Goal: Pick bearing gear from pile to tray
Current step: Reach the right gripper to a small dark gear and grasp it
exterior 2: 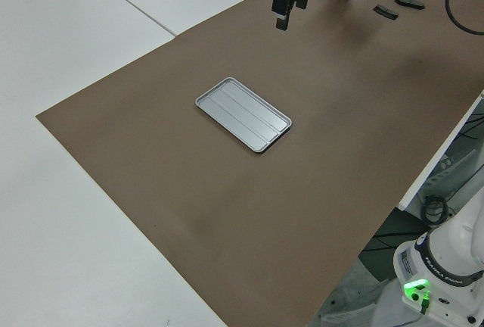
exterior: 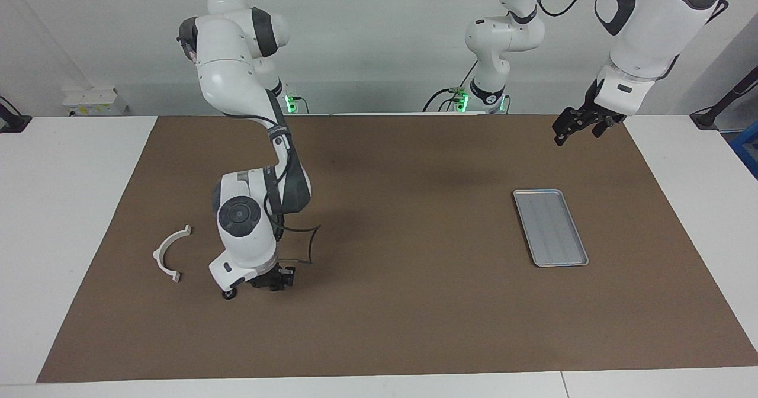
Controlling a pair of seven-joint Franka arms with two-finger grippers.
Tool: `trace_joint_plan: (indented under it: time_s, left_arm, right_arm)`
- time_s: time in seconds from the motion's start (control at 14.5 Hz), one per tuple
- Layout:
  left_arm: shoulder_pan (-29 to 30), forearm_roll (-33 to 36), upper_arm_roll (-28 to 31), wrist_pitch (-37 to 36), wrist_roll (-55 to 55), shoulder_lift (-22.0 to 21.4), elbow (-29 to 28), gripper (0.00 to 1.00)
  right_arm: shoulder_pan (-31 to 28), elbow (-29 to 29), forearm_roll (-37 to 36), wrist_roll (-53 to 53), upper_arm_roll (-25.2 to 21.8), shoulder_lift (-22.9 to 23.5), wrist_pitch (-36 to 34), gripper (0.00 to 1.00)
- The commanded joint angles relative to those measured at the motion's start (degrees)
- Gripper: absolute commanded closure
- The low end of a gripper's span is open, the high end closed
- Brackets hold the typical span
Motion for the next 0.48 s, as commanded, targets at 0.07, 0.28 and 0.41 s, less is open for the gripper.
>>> trace_joint_plan:
  time_s: [0.07, 0.28, 0.41]
  left_arm:
    - [-0.36, -0.64, 0.47, -0.1, 0.43, -1.02, -0.57, 0.0]
    - [-0.36, -0.64, 0.38, -0.1, 0.43, -1.02, -0.57, 0.0]
    - [-0.36, -0.64, 0.47, -0.1, 0.43, -1.02, -0.57, 0.0]
  right_arm:
    - [0.09, -2.05, 0.44, 4.17, 0.47, 0.15, 2.4, 0.31]
    - [-0.08, -1.97, 0.36, 4.17, 0.47, 0.06, 2.05, 0.43]
    - [-0.17, -1.88, 0.44, 4.17, 0.55, -0.11, 1.7, 0.8]
